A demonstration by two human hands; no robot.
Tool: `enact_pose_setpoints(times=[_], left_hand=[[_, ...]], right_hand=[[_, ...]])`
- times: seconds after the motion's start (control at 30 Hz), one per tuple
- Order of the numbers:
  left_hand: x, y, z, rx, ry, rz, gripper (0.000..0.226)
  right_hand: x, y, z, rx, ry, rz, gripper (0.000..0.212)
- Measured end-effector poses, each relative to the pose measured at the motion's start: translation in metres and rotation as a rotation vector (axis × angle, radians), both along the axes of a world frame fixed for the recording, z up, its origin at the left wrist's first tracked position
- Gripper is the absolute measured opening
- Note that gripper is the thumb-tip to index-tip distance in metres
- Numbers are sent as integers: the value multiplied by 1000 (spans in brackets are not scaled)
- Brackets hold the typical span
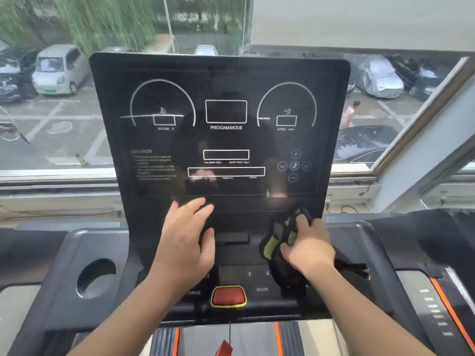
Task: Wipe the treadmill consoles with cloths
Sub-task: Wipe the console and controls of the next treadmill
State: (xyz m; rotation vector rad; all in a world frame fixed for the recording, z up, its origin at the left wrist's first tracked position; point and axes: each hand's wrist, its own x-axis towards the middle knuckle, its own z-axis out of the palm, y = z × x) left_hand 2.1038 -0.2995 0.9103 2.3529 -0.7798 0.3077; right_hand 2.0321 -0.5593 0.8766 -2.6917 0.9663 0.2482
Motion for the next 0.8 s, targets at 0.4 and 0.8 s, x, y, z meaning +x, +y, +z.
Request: enact_pose_setpoints(times=[0.4, 0.8], left_hand=[[-41, 63, -46, -135, 276, 176, 43], [-44, 105, -58, -108, 307, 64, 41]], right_hand=[[7, 65, 12, 60, 310, 82, 63], [42, 172, 19, 429, 269, 39, 45]])
